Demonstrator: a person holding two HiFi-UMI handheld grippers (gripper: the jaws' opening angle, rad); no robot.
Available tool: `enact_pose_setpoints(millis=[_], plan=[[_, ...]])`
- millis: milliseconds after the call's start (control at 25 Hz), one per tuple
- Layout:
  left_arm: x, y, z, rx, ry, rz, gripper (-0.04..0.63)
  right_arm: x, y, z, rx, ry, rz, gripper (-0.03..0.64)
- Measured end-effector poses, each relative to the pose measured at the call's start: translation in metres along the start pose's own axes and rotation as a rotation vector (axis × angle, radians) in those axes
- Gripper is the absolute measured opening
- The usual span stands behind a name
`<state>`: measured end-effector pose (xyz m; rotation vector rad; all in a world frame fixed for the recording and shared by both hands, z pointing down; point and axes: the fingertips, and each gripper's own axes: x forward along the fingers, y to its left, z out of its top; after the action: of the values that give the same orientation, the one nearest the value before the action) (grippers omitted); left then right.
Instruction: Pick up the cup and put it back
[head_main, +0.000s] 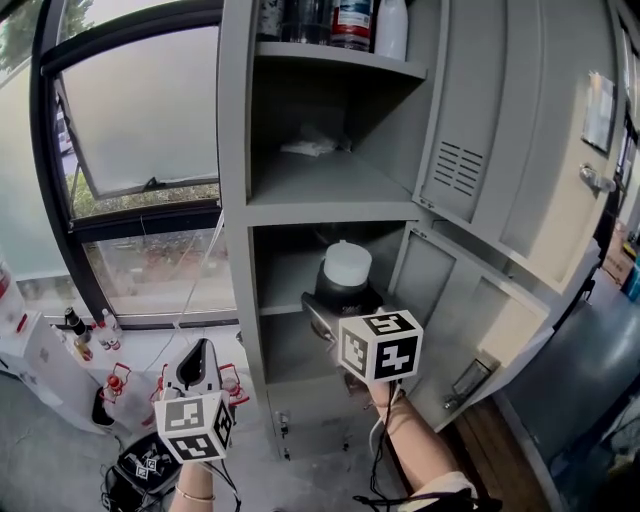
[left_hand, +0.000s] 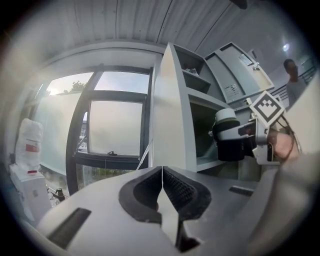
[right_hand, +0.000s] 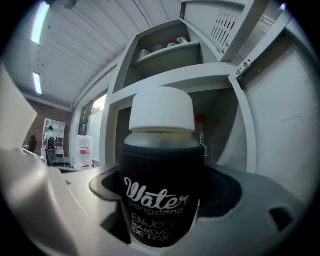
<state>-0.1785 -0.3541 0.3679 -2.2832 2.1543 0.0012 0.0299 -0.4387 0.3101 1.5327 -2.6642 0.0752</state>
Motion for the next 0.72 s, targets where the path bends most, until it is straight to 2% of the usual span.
enact_pose_setpoints(millis=[720], plan=[[-0.009,0.04,-0.014,-0.007,0.02,0.1,0.009,0.068,-0.003,0.012,-0.014,-0.006,0.025,0.411]])
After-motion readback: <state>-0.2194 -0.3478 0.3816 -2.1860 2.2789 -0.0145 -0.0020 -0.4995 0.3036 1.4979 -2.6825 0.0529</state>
